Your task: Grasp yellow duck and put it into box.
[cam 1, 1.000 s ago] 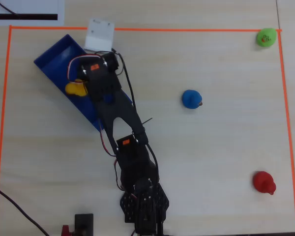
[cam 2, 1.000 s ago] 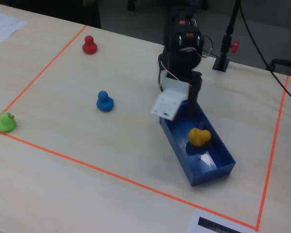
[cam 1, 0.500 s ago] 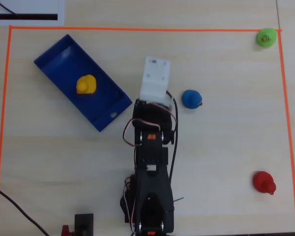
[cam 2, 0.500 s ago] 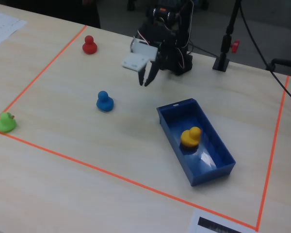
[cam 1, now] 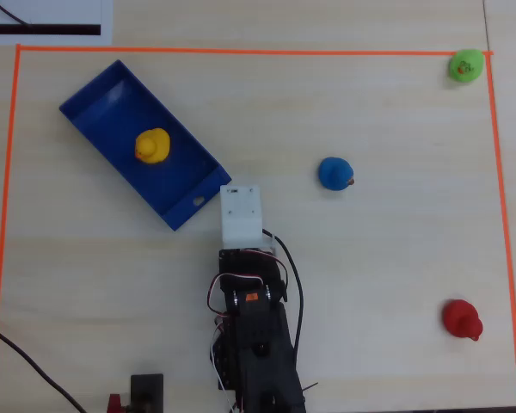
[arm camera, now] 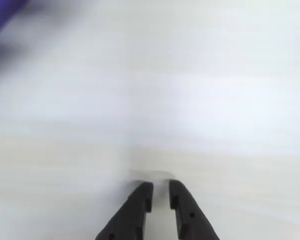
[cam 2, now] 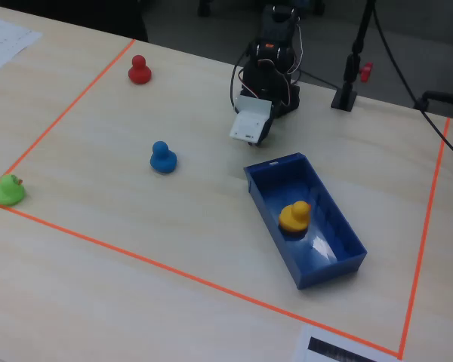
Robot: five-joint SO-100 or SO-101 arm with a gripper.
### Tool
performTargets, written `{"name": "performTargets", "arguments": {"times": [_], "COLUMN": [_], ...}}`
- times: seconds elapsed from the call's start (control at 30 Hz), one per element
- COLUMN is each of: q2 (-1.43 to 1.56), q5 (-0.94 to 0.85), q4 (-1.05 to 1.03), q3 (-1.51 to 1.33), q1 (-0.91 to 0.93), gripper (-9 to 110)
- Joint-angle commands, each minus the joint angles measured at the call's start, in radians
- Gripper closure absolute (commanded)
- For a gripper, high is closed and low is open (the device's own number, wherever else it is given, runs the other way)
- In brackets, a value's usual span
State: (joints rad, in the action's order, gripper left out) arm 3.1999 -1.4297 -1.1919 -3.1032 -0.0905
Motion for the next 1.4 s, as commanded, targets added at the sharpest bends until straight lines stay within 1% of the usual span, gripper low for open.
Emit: {"name": "performTargets", "arguments": {"times": [0.0, 0.13, 0.2, 1.37], "q2": [0.11, 0.11, 0.11, 0.11], "q5": [0.021, 0.025, 0.06, 0.051], "q4": [-0.135, -0.14, -0.135, -0.137], "q3": [0.005, 0.005, 0.005, 0.005], "q1": [-0.012, 0.003, -0.003, 0.015], "gripper": [101, 101, 101, 101]}}
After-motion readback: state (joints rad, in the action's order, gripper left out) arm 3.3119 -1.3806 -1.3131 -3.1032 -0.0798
